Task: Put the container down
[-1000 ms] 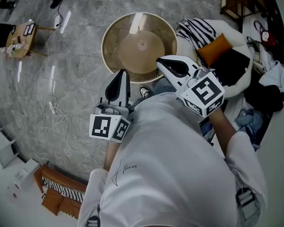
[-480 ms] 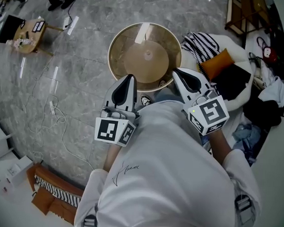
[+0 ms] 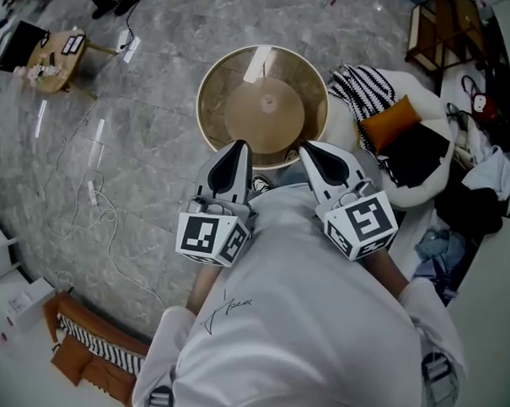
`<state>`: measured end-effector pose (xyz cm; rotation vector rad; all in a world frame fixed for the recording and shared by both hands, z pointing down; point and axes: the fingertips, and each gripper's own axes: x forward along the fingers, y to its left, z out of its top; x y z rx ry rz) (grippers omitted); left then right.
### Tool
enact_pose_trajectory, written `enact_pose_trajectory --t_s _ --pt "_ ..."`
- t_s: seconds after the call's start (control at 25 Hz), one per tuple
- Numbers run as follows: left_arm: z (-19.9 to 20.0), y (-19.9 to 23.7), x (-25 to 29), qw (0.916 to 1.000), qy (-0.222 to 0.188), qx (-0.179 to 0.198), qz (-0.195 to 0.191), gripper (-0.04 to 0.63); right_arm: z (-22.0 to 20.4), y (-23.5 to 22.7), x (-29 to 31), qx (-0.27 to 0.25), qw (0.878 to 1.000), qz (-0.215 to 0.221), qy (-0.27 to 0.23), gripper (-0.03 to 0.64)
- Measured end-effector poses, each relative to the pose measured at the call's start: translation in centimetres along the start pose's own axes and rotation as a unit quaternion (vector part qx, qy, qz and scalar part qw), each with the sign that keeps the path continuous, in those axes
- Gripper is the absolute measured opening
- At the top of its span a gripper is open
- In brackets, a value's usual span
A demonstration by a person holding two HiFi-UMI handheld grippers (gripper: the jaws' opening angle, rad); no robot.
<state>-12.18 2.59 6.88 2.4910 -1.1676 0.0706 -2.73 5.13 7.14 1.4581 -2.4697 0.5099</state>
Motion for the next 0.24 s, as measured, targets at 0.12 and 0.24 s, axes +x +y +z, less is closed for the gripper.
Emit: enact_pose_trajectory --t_s 0.12,0.24 --pt "0.2 0.06 -0.09 1.0 -0.006 0.007 0.003 0.018 -0.21 -0.29 0.11 0.007 1.0 -0.004 0.003 0.012" --pt "0.27 0.38 -0.27 0.9999 -0.011 0.005 0.005 0.018 -0.4 -0.46 0.24 0.015 1.0 -0.005 0.006 0.012"
